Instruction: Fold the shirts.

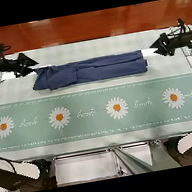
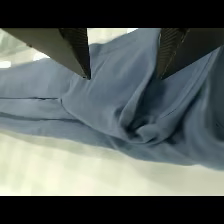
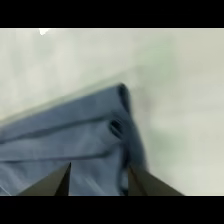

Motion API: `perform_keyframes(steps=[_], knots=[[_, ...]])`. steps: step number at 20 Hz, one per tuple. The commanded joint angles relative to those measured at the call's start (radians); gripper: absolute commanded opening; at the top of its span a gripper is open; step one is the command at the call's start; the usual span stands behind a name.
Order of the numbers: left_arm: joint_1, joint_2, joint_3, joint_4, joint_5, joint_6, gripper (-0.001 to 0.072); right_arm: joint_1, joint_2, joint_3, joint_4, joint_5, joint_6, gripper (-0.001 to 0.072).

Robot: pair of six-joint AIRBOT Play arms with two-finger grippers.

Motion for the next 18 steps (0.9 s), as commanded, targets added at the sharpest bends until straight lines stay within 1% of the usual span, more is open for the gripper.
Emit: perform_keyframes(steps=[1, 4, 6, 8, 10, 17, 18], knots=[[0.025, 0.185, -0.125, 0.07, 0.074, 0.045, 0.0509, -0.052, 0.006, -0.034, -0.093, 0.11, 0.034, 0.0414], [-0.019, 0.445, -0.377, 0.07, 0.296, 0.087, 0.0509, -0.037, 0.004, -0.103, -0.067, 0.036, 0.035, 0.0419], [-0.043, 0.579, -0.503, 0.069, 0.363, 0.087, 0.0509, -0.018, -0.02, -0.109, -0.054, 0.011, 0.035, 0.0421], [-0.058, 0.663, -0.576, 0.069, 0.368, 0.086, 0.0509, -0.002, -0.047, -0.109, 0.01, -0.013, 0.035, 0.0421], [-0.071, 0.705, -0.613, 0.069, 0.367, 0.085, 0.0509, 0.019, -0.068, -0.109, 0.064, -0.042, 0.035, 0.0421], [-0.133, 0.705, -0.616, 0.065, 0.366, 0.082, 0.0509, 0.127, -0.107, -0.108, 0.163, -0.122, 0.049, 0.0417], [-0.143, 0.702, -0.616, 0.065, 0.366, 0.082, 0.0509, 0.145, -0.108, -0.108, 0.172, -0.14, 0.049, 0.0401]])
